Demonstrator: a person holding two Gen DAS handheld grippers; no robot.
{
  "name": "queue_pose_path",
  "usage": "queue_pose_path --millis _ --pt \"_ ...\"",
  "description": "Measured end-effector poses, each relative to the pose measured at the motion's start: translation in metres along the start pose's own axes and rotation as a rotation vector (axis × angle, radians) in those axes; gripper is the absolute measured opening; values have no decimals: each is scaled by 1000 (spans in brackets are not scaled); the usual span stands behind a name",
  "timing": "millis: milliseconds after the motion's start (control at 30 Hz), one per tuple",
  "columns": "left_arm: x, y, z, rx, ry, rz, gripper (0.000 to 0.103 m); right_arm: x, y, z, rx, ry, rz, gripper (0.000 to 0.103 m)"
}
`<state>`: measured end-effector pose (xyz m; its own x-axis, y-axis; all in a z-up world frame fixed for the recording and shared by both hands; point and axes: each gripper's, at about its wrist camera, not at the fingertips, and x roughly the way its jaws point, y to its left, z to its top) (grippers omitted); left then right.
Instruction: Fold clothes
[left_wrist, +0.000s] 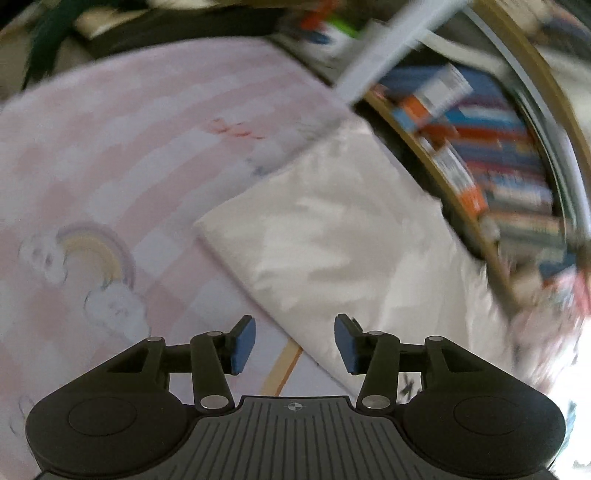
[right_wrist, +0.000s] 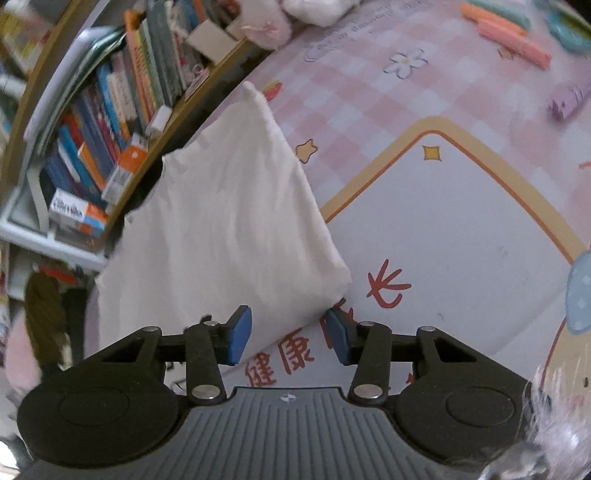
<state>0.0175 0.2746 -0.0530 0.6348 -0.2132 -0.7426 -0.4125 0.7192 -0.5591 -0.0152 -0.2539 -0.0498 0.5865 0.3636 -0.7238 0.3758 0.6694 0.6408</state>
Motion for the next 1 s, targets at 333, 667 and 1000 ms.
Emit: queue_pose_path --millis 333,667,1000 --pt "-7 51 9 -416 -84 -90 45 3 -14 10 129 -7 17 28" --pt "-3 72 20 -607 -175 -79 32 7 -17 12 158 -17 24 8" --pt "-3 24 20 -313 -100 -131 4 -27 3 31 -10 -160 -8 6"
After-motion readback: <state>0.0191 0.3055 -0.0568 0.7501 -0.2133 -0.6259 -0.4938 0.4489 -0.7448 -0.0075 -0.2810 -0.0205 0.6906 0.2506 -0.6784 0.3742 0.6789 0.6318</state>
